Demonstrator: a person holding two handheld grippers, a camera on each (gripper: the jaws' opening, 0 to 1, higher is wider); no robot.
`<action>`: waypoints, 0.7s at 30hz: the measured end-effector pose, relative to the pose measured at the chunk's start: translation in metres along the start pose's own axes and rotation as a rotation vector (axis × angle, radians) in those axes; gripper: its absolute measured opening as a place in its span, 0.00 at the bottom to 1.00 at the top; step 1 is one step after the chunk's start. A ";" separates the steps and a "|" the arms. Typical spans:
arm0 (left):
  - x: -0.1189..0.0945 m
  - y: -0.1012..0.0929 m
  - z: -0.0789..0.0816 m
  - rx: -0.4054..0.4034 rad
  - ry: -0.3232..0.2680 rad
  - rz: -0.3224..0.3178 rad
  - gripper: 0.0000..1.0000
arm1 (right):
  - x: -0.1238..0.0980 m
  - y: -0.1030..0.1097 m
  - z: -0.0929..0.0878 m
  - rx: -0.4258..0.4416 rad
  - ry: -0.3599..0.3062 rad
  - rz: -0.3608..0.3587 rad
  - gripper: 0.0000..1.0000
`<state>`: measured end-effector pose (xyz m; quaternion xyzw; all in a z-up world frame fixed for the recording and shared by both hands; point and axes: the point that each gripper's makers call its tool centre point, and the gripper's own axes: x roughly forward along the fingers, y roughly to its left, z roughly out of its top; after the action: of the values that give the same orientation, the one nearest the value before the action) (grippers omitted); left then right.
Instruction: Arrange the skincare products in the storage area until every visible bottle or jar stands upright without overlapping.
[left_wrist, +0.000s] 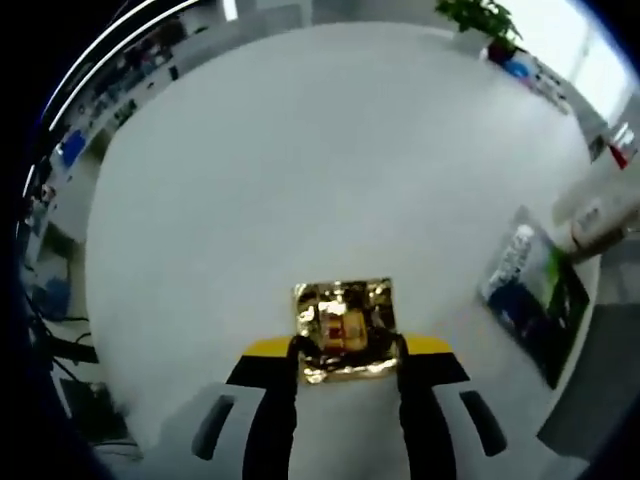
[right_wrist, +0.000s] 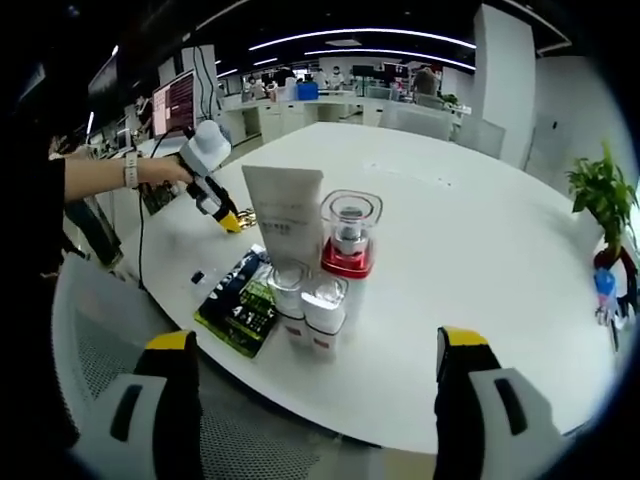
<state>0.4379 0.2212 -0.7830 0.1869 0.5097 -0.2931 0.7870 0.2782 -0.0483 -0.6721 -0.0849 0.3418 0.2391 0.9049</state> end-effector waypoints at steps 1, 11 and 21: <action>-0.001 -0.002 -0.001 0.021 0.007 -0.007 0.36 | 0.000 0.001 0.000 -0.003 0.001 0.003 0.99; -0.002 -0.016 -0.007 0.186 0.033 -0.075 0.36 | 0.001 0.004 0.000 -0.004 0.000 0.011 0.99; -0.001 -0.031 -0.008 0.373 0.048 -0.154 0.36 | 0.003 0.007 0.000 -0.012 0.004 0.020 0.99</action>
<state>0.4115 0.2027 -0.7851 0.2968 0.4779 -0.4375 0.7016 0.2768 -0.0414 -0.6739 -0.0873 0.3433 0.2498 0.9012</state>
